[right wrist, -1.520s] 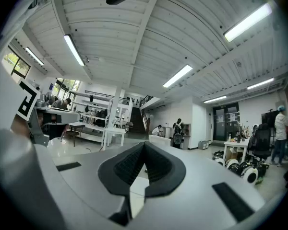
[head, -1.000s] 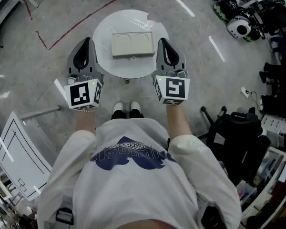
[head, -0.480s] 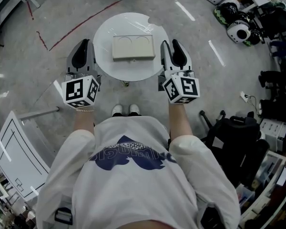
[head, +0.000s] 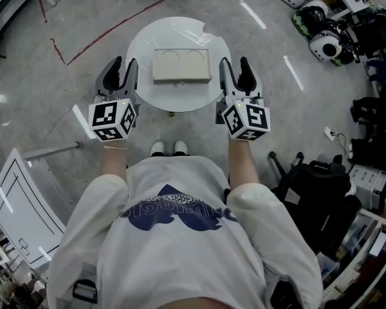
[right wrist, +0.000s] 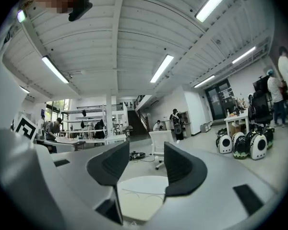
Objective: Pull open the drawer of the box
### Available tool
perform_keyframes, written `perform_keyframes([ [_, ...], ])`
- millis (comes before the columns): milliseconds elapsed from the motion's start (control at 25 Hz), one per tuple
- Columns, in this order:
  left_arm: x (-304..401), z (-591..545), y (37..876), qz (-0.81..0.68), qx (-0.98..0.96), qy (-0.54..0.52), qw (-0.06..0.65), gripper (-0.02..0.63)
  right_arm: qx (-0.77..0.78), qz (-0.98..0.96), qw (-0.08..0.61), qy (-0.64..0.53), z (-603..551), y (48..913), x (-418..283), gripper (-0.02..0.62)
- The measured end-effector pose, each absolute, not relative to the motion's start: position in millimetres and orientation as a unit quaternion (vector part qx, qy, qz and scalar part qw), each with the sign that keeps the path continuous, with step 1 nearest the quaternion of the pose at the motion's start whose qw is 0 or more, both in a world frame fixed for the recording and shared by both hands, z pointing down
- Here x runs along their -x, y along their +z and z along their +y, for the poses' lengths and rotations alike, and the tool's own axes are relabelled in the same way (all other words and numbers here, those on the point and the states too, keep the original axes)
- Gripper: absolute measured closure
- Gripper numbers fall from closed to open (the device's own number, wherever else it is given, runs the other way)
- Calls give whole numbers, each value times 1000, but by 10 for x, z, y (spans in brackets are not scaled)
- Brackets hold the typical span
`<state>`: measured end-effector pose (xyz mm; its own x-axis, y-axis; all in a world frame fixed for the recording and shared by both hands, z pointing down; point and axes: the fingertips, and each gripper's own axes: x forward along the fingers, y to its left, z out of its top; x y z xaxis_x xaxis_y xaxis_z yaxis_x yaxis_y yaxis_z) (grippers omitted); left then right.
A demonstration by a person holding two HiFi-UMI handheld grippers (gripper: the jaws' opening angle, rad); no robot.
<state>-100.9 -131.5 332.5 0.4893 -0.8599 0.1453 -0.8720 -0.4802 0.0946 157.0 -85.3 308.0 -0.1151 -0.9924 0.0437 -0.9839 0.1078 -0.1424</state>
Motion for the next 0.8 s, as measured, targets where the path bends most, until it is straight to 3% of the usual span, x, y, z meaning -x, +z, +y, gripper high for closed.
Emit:
perform_keyframes([
  [800,533,-1615,5866,-435,-811,263,289,469,658,720,-71,-211,-900,4615,-1559,390],
])
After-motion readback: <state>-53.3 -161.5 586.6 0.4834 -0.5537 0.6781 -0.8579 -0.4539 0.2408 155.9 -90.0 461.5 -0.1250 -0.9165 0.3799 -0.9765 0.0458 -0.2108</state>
